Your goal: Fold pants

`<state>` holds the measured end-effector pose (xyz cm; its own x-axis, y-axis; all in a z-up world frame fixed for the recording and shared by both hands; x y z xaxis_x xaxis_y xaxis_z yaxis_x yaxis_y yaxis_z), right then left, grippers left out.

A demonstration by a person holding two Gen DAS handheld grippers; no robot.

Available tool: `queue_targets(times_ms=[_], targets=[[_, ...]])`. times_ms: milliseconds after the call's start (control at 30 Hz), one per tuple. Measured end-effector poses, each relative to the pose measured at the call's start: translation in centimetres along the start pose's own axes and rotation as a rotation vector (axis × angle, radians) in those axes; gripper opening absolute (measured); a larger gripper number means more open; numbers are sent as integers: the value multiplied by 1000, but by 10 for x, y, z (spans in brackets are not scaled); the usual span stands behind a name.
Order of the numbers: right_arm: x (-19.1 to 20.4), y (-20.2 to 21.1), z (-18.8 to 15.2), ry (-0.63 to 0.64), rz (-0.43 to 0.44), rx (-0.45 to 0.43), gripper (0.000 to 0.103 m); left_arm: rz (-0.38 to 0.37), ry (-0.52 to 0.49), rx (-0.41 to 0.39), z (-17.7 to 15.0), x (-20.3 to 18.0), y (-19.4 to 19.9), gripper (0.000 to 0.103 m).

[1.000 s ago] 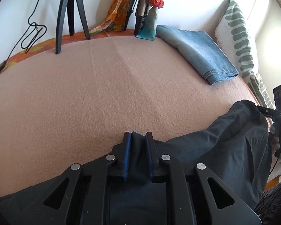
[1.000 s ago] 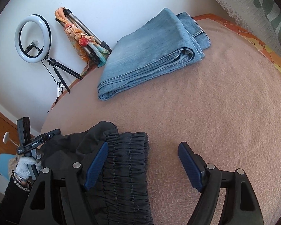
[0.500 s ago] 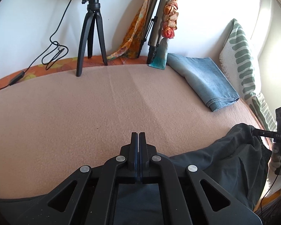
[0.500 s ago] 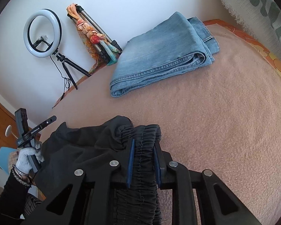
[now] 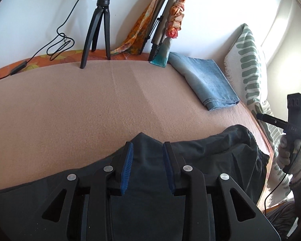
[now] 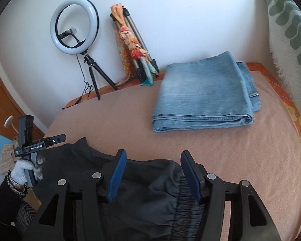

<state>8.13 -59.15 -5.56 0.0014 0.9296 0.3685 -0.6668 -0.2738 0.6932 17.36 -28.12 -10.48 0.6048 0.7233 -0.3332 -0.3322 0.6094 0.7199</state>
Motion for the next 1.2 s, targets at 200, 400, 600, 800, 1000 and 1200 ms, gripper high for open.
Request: queue_targets(times_ms=[200, 400, 600, 800, 1000, 1200], targets=[[58, -95, 3, 2, 168, 170, 59, -59, -71, 52, -49, -39, 20, 28], [103, -174, 10, 30, 223, 340, 60, -72, -62, 106, -87, -34, 29, 28], [141, -222, 9, 70, 288, 459, 57, -85, -26, 123, -97, -14, 34, 28], [150, -237, 6, 30, 297, 458, 7, -107, -16, 146, -110, -7, 37, 28], [183, -215, 32, 278, 150, 315, 0, -106, -34, 159, -118, -6, 39, 28], [183, -253, 39, 333, 83, 373, 0, -93, -44, 176, -124, -6, 35, 28]])
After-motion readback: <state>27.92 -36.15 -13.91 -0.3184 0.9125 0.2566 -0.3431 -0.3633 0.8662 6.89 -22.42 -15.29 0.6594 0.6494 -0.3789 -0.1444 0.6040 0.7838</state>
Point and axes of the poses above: each gripper's, at about its wrist camera, not at the fingertips, and y roughly against the way its jaws point, x to its left, z to its top, the point moved 4 cm from there along -y, roughly the way its jaws point, and after that the axes turned 2 degrees about y, right-handed, at the moved point
